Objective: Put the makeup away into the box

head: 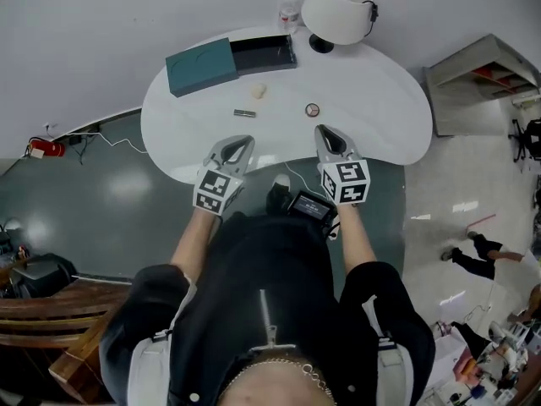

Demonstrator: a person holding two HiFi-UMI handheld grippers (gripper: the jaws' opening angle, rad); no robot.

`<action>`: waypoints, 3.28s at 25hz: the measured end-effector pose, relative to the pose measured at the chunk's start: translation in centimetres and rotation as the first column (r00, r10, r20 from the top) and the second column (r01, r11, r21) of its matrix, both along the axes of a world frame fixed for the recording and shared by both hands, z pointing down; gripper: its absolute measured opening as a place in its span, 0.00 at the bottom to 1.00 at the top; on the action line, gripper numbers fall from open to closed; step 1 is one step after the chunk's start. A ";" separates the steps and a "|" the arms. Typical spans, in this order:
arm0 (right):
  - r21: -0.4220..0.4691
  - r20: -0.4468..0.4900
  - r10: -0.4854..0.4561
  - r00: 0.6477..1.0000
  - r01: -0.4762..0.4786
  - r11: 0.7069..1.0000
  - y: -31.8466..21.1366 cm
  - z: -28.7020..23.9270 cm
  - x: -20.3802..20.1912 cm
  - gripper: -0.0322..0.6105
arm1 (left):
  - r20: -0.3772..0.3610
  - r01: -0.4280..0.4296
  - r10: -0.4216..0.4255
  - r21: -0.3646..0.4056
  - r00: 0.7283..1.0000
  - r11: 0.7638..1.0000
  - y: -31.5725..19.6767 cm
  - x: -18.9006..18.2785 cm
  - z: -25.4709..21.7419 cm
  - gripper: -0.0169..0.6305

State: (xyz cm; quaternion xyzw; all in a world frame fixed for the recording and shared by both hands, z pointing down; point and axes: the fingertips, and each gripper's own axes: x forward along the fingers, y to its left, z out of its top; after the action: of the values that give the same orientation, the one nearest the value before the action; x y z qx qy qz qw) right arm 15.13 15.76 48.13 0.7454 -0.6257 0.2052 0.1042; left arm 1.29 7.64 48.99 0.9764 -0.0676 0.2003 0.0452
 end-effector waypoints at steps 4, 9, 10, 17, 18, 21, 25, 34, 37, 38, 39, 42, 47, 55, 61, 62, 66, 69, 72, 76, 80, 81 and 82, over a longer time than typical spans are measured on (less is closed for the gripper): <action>-0.020 -0.003 -0.038 0.999 0.038 0.999 -1.1 1.2 3.6 0.07 | 0.023 0.043 -0.043 -0.005 0.999 0.999 -1.0 2.7 0.9 0.05; -0.040 -0.012 -0.077 0.997 0.076 0.996 -2.5 2.5 6.3 0.07 | 0.048 0.072 -0.071 -0.002 0.996 0.997 -2.1 4.9 1.5 0.05; -0.044 -0.013 -0.083 0.996 0.083 0.996 -2.6 2.8 6.6 0.07 | 0.051 0.075 -0.075 -0.003 0.996 0.997 -2.2 5.2 1.6 0.05; -0.088 -0.040 -0.147 0.988 0.144 0.986 -4.2 4.3 7.7 0.09 | 0.060 0.081 -0.080 -0.007 0.995 0.997 -3.1 6.8 2.0 0.05; -0.099 -0.045 -0.161 0.986 0.156 0.983 -4.5 4.5 7.7 0.11 | 0.061 0.080 -0.080 -0.009 0.995 0.997 -3.2 7.0 2.1 0.05; -0.143 -0.059 -0.212 0.976 0.201 0.969 -5.2 5.6 7.7 0.15 | 0.066 0.078 -0.077 -0.015 0.995 0.997 -3.6 7.3 2.6 0.05; -0.227 -0.070 -0.285 0.956 0.263 0.938 -6.3 8.0 7.6 0.26 | 0.073 0.073 -0.071 -0.019 0.995 0.997 -4.3 7.8 3.2 0.05; -0.478 -0.049 -0.462 0.885 0.385 0.789 -7.2 15.2 7.0 0.40 | 0.096 0.095 -0.089 -0.068 0.991 0.993 -6.4 7.6 4.9 0.05; -0.555 -0.047 -0.530 0.847 0.419 0.719 -7.2 17.5 6.7 0.42 | 0.102 0.100 -0.092 -0.078 0.991 0.992 -7.0 7.5 5.2 0.05; -0.574 -0.041 -0.546 0.837 0.427 0.698 -7.2 18.1 6.7 0.43 | 0.105 0.102 -0.093 -0.080 0.990 0.992 -7.2 7.5 5.3 0.05; -0.592 -0.033 -0.559 0.828 0.435 0.679 -7.1 18.7 6.7 0.43 | 0.108 0.104 -0.095 -0.082 0.990 0.991 -7.4 7.4 5.4 0.05; -0.638 -0.003 -0.589 0.808 0.452 0.624 -6.9 20.4 6.9 0.44 | 0.117 0.112 -0.101 -0.087 0.988 0.990 -8.1 7.3 5.8 0.05; -0.694 0.051 -0.624 0.780 0.477 0.539 -6.3 22.2 7.1 0.45 | 0.124 0.117 -0.105 -0.100 0.987 0.988 -8.8 7.2 6.4 0.05; -0.731 0.115 -0.657 0.745 0.512 0.452 -5.8 23.8 6.6 0.44 | 0.129 0.127 -0.111 -0.116 0.985 0.985 -9.6 7.3 7.0 0.05; -0.740 0.115 -0.655 0.747 0.504 0.446 -6.0 24.1 6.9 0.38 | 0.128 0.132 -0.117 -0.119 0.985 0.984 -10.0 7.3 7.2 0.05; -0.738 0.113 -0.654 0.748 0.504 0.449 -6.1 23.9 6.9 0.38 | 0.127 0.134 -0.119 -0.119 0.985 0.984 -10.1 7.3 7.2 0.05; -0.727 0.098 -0.662 0.743 0.508 0.462 -7.2 22.7 7.1 0.37 | 0.121 0.138 -0.123 -0.116 0.985 0.984 -10.4 7.2 7.1 0.05; -0.715 0.073 -0.679 0.730 0.513 0.475 -8.5 21.2 7.3 0.37 | 0.118 0.143 -0.130 -0.116 0.985 0.983 -10.7 7.3 7.1 0.05; -0.700 0.040 -0.702 0.711 0.521 0.488 -10.3 19.3 7.5 0.37 | 0.115 0.150 -0.137 -0.116 0.984 0.982 -10.9 7.3 7.1 0.05; -0.688 0.002 -0.744 0.669 0.540 0.484 -13.0 17.0 7.7 0.37 | 0.112 0.164 -0.151 -0.117 0.982 0.980 -11.2 7.3 7.2 0.05; -0.695 -0.029 -0.790 0.612 0.556 0.456 -15.3 15.3 7.9 0.37 | 0.107 0.178 -0.166 -0.116 0.980 0.977 -11.4 7.1 7.1 0.05; -0.694 -0.037 -0.799 0.601 0.559 0.453 -15.9 15.0 8.0 0.37 | 0.107 0.183 -0.171 -0.116 0.979 0.976 -11.5 7.0 7.0 0.05; -0.693 -0.045 -0.805 0.592 0.562 0.452 -16.6 14.6 8.0 0.37 | 0.108 0.189 -0.176 -0.117 0.978 0.975 -11.6 6.8 7.1 0.05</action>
State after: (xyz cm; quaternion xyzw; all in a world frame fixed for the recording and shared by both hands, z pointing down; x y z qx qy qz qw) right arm 23.11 -0.81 62.69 0.3669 -0.7406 0.1909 0.5296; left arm 8.13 -3.96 56.04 0.9503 -0.1464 0.2463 0.1216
